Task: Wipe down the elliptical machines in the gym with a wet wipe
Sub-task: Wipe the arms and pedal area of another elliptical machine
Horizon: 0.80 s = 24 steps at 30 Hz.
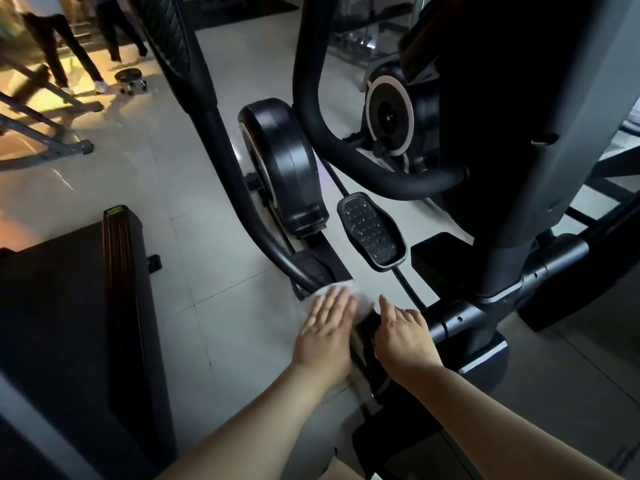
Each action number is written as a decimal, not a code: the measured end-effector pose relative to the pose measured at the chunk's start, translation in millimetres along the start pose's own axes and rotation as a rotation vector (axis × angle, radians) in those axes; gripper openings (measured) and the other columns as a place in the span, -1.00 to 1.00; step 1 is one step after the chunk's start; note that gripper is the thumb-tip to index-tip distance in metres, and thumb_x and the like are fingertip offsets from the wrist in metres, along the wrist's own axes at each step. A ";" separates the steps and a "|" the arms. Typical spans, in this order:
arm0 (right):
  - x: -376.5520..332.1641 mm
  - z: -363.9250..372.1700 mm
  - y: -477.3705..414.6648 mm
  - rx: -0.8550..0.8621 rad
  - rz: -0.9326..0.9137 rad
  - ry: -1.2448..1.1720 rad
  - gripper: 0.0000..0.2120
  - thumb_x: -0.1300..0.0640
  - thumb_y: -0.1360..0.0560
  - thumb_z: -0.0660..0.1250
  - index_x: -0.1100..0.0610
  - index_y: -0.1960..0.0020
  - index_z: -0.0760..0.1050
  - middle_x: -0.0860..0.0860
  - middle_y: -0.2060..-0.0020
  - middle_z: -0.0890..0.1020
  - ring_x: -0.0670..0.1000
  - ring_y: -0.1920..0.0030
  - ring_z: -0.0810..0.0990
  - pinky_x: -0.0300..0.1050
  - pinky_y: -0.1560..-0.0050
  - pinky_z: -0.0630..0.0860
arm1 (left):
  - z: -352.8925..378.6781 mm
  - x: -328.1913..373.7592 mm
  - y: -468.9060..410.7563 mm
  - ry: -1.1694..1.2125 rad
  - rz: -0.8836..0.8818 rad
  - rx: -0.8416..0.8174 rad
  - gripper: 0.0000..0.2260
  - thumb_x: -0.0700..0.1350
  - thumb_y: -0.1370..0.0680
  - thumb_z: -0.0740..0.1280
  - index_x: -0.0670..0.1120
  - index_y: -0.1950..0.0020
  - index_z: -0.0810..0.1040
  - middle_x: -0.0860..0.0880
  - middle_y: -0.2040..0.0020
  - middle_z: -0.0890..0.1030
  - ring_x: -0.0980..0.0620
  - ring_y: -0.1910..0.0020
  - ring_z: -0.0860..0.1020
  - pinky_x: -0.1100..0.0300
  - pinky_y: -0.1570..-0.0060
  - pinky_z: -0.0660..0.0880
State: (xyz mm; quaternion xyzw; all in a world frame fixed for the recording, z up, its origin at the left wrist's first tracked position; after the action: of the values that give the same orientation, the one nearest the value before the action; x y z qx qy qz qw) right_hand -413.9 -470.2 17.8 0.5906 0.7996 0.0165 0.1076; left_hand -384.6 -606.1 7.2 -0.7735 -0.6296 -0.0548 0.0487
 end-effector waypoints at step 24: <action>-12.7 1.9 -6.4 -0.061 -0.157 -0.154 -0.31 0.00 -0.66 0.03 -0.02 -0.64 -0.30 -0.01 -0.65 -0.17 0.00 -0.60 0.09 -0.06 -0.54 0.07 | 0.1 8.8 4.7 0.024 -0.049 0.019 -0.31 -0.09 -0.49 0.00 -0.13 -0.65 0.14 -0.06 -0.66 0.07 -0.05 -0.64 -0.05 0.02 -0.62 -0.01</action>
State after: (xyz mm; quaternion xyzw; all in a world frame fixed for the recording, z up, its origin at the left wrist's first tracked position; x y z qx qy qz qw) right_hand -416.1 -484.3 16.9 0.5223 0.8318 -0.0129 0.1875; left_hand -378.3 -598.5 8.3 -0.7565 -0.6483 -0.0592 0.0620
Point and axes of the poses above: each hand's wrist, its own y-axis away from the middle knuckle, its own z-axis out of the palm, x = y × z, the point moved 6 cm from there along -y, towards the middle knuckle
